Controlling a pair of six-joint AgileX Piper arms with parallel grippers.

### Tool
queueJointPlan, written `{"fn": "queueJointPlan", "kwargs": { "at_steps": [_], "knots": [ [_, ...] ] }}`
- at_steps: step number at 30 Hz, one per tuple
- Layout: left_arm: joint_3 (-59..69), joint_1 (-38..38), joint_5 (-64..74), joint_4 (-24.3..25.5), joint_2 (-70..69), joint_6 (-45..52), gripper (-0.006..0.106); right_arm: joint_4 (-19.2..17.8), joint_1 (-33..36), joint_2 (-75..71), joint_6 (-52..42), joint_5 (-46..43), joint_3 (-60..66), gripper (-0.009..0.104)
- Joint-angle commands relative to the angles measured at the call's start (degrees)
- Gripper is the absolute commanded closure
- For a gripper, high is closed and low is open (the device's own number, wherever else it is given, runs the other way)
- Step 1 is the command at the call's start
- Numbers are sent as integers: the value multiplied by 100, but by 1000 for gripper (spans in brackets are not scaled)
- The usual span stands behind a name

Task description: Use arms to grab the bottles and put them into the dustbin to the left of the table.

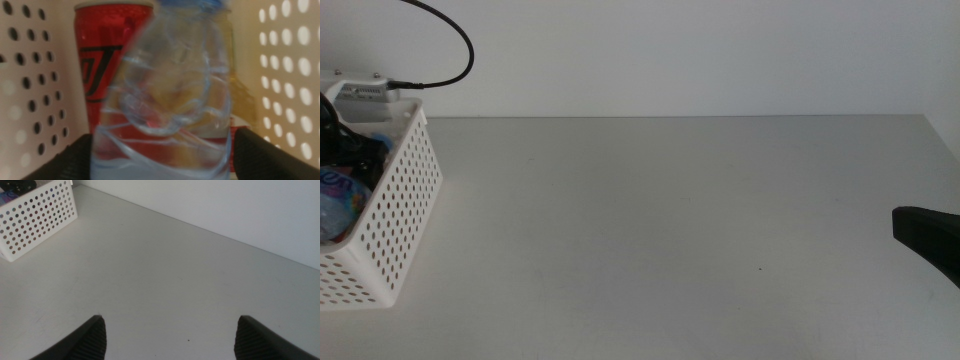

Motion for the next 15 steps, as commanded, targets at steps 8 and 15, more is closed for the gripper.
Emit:
{"fn": "queueJointPlan", "kwargs": {
  "at_steps": [8, 15],
  "knots": [
    [-198, 1, 121, -283, -541, -266, 7, -122, -17, 5, -54, -381, -165, 30],
    [-198, -5, 463, -404, -1102, -545, 7, -122, -17, 5, -54, -381, -165, 30]
  ]
}}
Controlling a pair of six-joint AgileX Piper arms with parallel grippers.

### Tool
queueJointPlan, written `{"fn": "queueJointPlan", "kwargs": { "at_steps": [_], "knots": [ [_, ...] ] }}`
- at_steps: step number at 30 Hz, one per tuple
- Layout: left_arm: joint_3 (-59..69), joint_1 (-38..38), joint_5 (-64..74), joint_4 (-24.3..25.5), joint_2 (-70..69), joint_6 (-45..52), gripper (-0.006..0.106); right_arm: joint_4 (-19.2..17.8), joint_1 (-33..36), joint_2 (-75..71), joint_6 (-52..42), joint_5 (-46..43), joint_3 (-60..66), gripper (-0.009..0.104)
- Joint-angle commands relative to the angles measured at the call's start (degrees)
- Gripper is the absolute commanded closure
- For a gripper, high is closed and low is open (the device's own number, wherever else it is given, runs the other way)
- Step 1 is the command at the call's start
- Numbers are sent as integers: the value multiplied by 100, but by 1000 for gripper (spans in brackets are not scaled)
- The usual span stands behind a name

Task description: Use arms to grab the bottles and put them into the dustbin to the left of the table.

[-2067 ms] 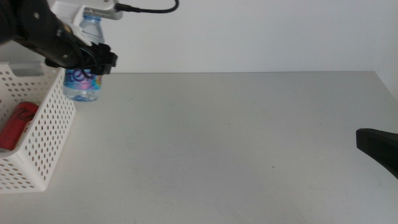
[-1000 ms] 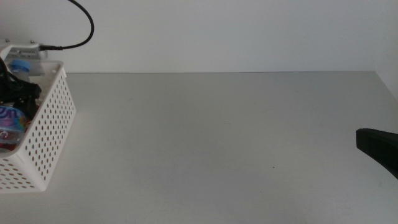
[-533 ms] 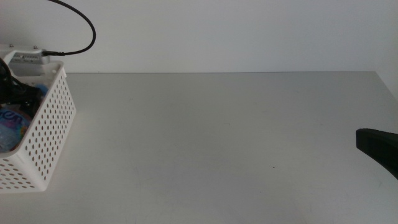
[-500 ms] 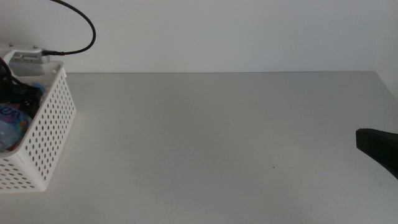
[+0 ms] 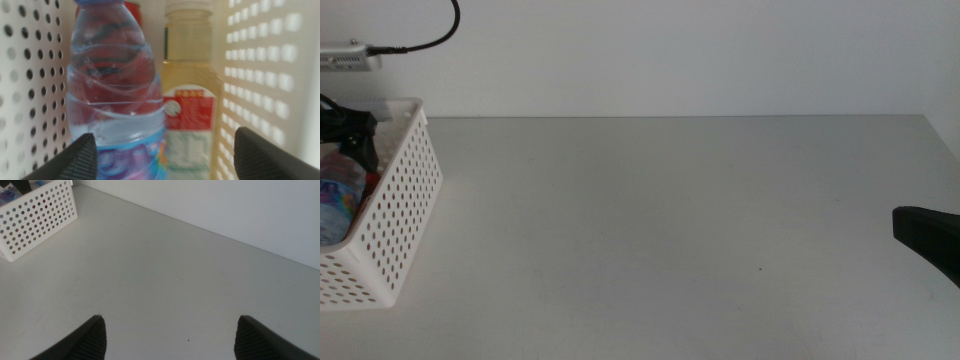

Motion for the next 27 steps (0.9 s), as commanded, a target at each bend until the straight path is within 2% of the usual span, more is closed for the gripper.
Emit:
{"fn": "queueJointPlan", "kwargs": {
  "at_steps": [1, 3, 5, 21, 24, 27],
  "knots": [
    [-191, -33, 119, -277, -568, -118, 7, -122, -17, 5, -54, -381, -165, 30],
    [-191, -160, 288, -572, -773, -121, 7, -122, -17, 5, -54, -381, -165, 30],
    [-191, -318, 262, -649, -986, -200, 7, -122, -17, 5, -54, -381, -165, 30],
    [-191, -2698, -785, -781, -2288, -230, 7, -122, -17, 5, -54, -381, -165, 30],
    [-125, -3196, -965, -670, -2484, -307, 7, -122, -17, 5, -54, -381, -165, 30],
    [360, -3635, -1630, -239, -2870, -719, 7, -122, -17, 5, -54, -381, -165, 30]
  ]
}}
